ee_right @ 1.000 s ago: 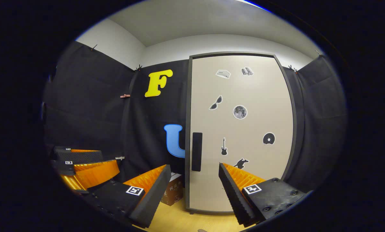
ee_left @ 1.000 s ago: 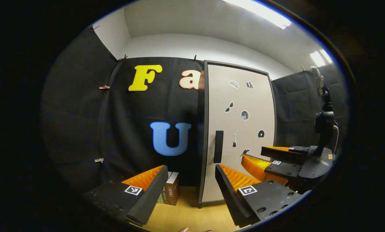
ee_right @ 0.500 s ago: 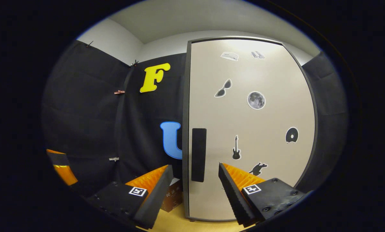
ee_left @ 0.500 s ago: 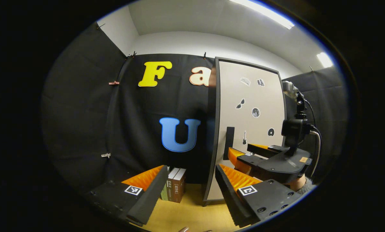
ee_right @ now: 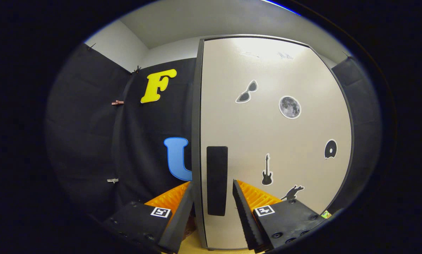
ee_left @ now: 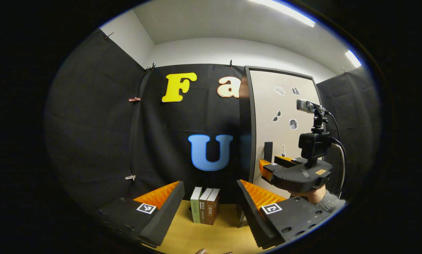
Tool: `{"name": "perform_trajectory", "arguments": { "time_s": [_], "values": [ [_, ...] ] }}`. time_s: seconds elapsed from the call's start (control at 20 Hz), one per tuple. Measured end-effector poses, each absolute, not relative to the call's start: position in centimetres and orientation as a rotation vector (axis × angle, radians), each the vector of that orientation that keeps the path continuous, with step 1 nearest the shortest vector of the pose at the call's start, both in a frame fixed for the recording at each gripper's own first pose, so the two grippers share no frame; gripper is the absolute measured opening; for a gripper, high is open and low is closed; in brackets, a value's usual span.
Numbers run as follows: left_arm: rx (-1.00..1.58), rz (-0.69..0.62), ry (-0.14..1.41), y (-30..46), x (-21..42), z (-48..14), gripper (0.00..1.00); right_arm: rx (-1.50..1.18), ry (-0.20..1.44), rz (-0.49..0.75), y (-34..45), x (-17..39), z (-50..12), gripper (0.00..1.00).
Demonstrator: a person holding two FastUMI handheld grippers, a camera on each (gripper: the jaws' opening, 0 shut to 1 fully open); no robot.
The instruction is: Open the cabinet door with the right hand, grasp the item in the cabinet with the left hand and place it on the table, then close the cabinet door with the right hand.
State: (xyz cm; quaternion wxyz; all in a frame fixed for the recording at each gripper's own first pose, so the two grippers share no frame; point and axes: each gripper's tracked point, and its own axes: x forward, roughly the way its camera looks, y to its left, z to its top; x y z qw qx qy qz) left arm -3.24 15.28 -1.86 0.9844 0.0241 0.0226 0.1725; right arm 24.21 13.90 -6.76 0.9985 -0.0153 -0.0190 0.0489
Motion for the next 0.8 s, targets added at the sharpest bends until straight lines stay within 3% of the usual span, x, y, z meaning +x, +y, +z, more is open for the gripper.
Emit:
{"name": "perform_trajectory", "arguments": {
  "time_s": [0.1,0.25,0.3,0.45,0.5,0.6,0.65,0.7,0.75,0.8],
  "values": [
    [0.054,0.361,0.058,16.2,-3.5,-2.0,0.93,-0.038,-0.050,0.066,13.6,25.0,-6.6,0.74],
    [0.037,0.376,0.063,17.1,-4.2,-2.0,0.93,-0.064,-0.057,0.007,12.9,26.3,-7.0,0.70],
    [0.034,0.389,0.064,17.6,-4.6,-2.1,0.93,-0.064,-0.055,0.004,13.0,26.6,-7.2,0.57],
    [0.027,0.439,0.066,19.1,-5.7,-2.1,0.93,-0.084,-0.048,-0.001,13.3,27.6,-8.6,0.52],
    [0.021,0.453,0.068,19.4,-6.1,-2.2,0.93,-0.102,-0.048,-0.015,13.3,27.8,-8.1,0.37],
    [0.007,0.468,0.070,19.8,-6.6,-2.4,0.93,-0.119,-0.050,-0.021,13.3,27.3,-8.2,0.37],
    [-0.002,0.471,0.070,19.9,-6.9,-2.4,0.92,-0.121,-0.052,-0.019,13.4,27.3,-8.2,0.31],
    [-0.009,0.472,0.067,20.0,-7.3,-2.5,0.92,-0.119,-0.050,-0.015,13.4,27.3,-8.1,0.31],
    [-0.014,0.469,0.061,19.9,-7.5,-2.3,0.92,-0.116,-0.043,-0.009,13.2,27.2,-8.0,0.19],
    [-0.016,0.464,0.056,19.8,-7.8,-2.2,0.92,-0.108,-0.032,-0.001,13.3,27.1,-8.1,0.19]
  ]
}}
